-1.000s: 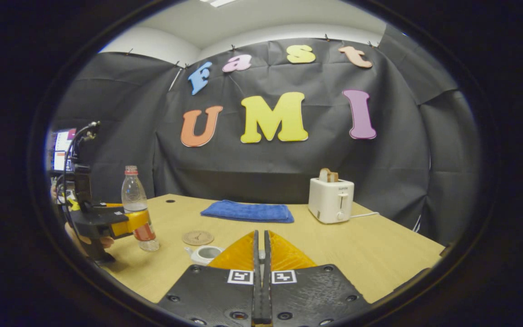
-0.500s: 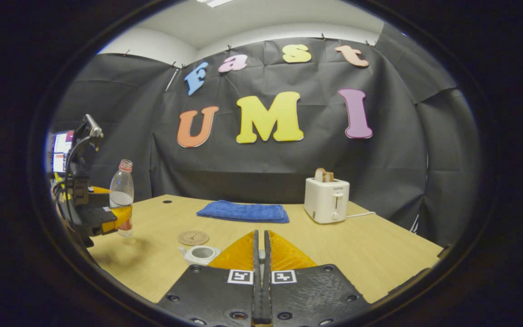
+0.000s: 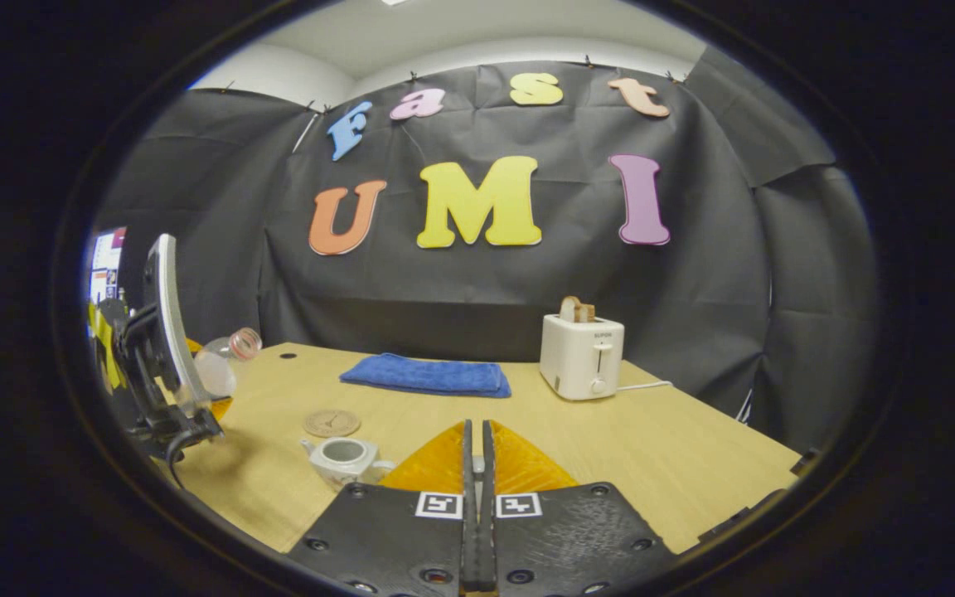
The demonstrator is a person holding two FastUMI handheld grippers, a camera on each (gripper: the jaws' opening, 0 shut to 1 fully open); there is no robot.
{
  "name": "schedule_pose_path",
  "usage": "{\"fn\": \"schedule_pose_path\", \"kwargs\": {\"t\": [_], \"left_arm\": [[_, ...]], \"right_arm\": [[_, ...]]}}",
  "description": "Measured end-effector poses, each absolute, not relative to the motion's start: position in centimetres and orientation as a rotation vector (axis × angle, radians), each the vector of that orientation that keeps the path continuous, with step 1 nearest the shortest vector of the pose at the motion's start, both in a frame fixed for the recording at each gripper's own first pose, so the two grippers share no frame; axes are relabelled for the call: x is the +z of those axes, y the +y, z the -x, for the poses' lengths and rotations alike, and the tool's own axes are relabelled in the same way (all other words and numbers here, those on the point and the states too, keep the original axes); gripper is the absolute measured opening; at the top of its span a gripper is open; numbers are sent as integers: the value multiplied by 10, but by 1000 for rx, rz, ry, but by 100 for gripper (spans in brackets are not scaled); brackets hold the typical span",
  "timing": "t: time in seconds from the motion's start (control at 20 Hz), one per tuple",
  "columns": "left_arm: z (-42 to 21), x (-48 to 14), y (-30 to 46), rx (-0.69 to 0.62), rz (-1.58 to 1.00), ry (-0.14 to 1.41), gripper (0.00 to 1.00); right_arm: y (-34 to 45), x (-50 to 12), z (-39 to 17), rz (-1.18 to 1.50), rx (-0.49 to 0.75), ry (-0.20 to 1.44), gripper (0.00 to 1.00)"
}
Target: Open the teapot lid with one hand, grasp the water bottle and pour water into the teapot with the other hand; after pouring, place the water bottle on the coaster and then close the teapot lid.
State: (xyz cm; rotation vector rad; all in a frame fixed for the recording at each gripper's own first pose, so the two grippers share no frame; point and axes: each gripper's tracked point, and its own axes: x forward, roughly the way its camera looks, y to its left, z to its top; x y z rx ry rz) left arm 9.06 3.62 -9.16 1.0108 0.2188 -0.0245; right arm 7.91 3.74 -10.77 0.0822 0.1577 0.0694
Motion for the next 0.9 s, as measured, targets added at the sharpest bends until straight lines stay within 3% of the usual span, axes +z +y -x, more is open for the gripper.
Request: {"fn": "schedule_pose_path", "kwargs": {"t": [0.9], "left_arm": [[-88, -84, -10, -119, -1598, 164, 76]], "right_arm": [[15, -108, -85, -82, 27, 156, 0]]}}
